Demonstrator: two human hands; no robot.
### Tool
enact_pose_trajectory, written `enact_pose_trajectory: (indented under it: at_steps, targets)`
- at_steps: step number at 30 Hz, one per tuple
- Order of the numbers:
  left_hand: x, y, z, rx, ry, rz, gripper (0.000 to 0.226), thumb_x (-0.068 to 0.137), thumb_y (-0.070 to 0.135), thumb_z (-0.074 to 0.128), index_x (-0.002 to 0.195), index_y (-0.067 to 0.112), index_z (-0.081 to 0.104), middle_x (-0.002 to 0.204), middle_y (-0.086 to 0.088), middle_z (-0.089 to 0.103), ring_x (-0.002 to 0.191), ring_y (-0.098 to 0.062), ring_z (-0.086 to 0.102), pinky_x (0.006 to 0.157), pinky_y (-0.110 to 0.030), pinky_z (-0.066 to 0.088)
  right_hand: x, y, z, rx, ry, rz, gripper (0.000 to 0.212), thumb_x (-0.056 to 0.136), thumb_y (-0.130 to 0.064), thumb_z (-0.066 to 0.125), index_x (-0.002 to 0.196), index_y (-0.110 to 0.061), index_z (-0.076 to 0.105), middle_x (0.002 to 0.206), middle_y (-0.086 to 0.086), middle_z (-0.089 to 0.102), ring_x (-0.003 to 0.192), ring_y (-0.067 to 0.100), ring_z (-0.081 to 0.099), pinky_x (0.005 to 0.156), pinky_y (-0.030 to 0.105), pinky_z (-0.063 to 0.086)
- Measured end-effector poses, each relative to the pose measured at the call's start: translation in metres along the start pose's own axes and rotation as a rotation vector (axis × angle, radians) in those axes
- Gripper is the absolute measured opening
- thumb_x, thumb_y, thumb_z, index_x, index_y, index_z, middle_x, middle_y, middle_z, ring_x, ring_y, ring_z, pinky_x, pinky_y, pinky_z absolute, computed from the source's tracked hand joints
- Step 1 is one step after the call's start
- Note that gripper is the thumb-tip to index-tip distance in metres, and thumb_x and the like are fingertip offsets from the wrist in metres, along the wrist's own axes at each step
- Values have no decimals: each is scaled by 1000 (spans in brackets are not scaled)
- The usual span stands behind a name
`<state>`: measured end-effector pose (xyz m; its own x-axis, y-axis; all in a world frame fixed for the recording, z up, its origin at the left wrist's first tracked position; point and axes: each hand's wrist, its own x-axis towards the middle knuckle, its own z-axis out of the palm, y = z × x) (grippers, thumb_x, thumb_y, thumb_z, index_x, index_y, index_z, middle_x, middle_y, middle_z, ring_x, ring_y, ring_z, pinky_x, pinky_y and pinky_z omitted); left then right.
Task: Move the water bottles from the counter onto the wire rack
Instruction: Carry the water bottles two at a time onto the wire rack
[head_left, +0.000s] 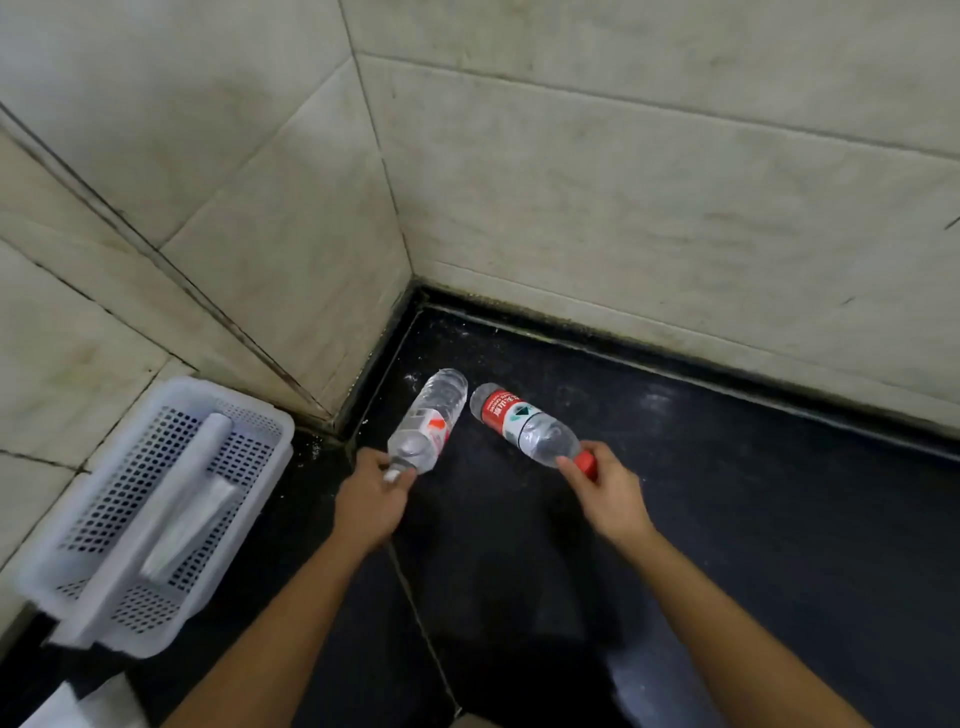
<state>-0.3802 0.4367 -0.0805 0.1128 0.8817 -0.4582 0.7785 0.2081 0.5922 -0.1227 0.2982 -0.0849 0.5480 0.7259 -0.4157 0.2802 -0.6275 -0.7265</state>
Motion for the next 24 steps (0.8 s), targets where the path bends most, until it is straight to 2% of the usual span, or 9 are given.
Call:
enact_pose_trajectory:
  at_steps: [3, 6, 9, 11, 14, 15, 18, 21, 24]
  targets:
    - [0, 28, -35, 103, 65, 135, 23, 95, 36, 62, 105, 15, 58, 94, -5, 66, 90, -27, 64, 81, -37, 50, 11, -39, -32, -130, 61, -248, 32, 94, -39, 66, 118, -18, 63, 103, 3, 69, 95, 21, 63, 84, 32, 47]
    - [-5, 53, -55, 224, 94, 266, 19, 93, 35, 64, 102, 19, 63, 88, 2, 65, 81, -17, 60, 72, -30, 43, 15, -63, -48, -235, 8, -426, 25, 91, -37, 70, 111, -21, 66, 100, 2, 62, 93, 21, 60, 86, 33, 46]
    - [-13, 65, -47, 195, 89, 401, 17, 85, 27, 73, 99, 20, 69, 89, 2, 69, 81, -16, 64, 72, -31, 47, 8, -56, -47, -269, -31, -374, 25, 90, -39, 69, 108, -22, 67, 98, -1, 53, 92, 23, 59, 84, 36, 48]
    - [-13, 65, -30, 97, 79, 413, 26, 82, 26, 78, 106, 17, 73, 95, -4, 67, 86, -18, 63, 78, -33, 50, 1, -38, -45, -274, 18, -298, 28, 91, -41, 64, 112, -22, 64, 102, -2, 46, 96, 23, 57, 84, 37, 49]
    - [-16, 66, -2, -75, 13, 362, 56, 77, 56, 74, 121, 22, 68, 111, -6, 62, 102, -17, 60, 92, -33, 49, -12, -16, -40, -197, 74, -215, 30, 92, -44, 59, 118, -30, 52, 111, -5, 44, 106, 19, 50, 88, 38, 47]
    - [-18, 66, 7, -149, -33, 333, 57, 79, 61, 69, 124, 26, 63, 117, -3, 62, 108, -15, 59, 97, -33, 48, -17, -13, -38, -117, 73, -185, 28, 92, -44, 59, 116, -34, 49, 113, -5, 46, 106, 18, 52, 89, 38, 47]
    - [-28, 65, 28, -265, -122, 294, 40, 97, 37, 62, 131, 31, 42, 126, 0, 58, 114, -12, 58, 102, -32, 45, -33, -8, -25, 37, 81, -163, 25, 91, -44, 64, 105, -41, 43, 107, -11, 50, 97, 14, 56, 81, 31, 43]
    - [-23, 50, 34, -192, -135, 342, 66, 87, 29, 76, 138, 29, 34, 129, 0, 56, 116, -12, 58, 104, -34, 45, -46, -2, -10, 11, 74, -186, 49, 79, -50, 79, 109, -42, 41, 114, -16, 46, 99, 2, 54, 83, 22, 45]
    - [-9, 37, 33, -57, -105, 390, 86, 77, 20, 86, 144, 21, 31, 130, -3, 56, 118, -19, 59, 103, -42, 49, -46, -2, -1, -27, 127, -209, 63, 73, -34, 88, 113, -38, 40, 120, -10, 43, 98, 2, 49, 86, 21, 45]
